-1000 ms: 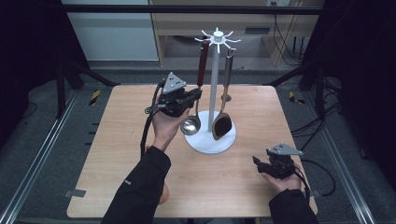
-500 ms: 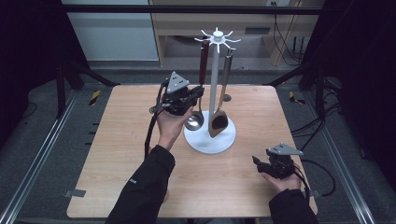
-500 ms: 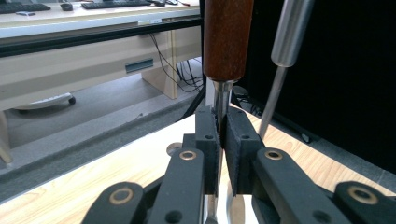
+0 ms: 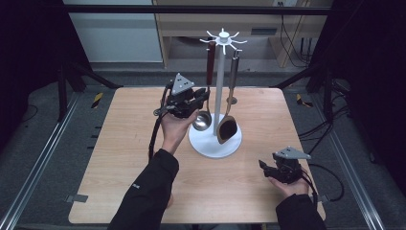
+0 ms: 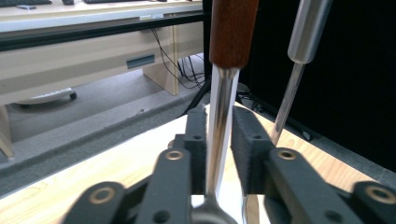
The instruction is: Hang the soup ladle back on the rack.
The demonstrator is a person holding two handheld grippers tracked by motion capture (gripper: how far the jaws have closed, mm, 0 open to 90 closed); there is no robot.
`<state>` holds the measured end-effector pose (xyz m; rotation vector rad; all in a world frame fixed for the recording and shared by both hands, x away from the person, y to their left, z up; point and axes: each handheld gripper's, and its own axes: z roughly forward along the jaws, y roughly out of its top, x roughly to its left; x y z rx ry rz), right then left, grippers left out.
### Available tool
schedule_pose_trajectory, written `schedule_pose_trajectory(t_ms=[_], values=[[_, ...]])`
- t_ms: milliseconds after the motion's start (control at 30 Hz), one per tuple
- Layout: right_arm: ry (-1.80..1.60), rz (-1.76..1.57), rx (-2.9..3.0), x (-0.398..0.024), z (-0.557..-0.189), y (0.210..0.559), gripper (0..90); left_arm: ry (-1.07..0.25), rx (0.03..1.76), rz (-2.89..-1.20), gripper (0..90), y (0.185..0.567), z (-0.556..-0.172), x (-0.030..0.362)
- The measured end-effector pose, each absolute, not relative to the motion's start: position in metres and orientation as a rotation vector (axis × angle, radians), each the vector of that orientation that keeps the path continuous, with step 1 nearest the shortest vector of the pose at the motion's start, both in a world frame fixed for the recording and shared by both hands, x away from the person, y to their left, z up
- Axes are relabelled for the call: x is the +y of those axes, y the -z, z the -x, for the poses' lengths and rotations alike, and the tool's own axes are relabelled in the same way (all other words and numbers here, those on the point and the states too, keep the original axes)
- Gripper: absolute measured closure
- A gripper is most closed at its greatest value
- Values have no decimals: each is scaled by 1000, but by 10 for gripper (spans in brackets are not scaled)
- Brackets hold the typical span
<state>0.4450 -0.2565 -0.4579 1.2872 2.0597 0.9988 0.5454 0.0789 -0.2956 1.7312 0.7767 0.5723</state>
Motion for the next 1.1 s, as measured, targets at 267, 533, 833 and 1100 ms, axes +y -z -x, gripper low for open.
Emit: schedule_pose_trajectory(t_ms=[267,533,833,1100], values=[[-1020,-1301,2031,-258,-444,454,430,-581,796,-1751,631,301,-533,100],[-1080,-1288,1977,-260,-441,443,582,-571,838,-1773,550,317,-517,137],[-1173,-1265,1919,-259,-437,424,860,-591,895,-1839,502,351,-491,179],[-1241,-1231,1897,-254,-436,410,900,-618,961,-1877,493,381,-469,222]])
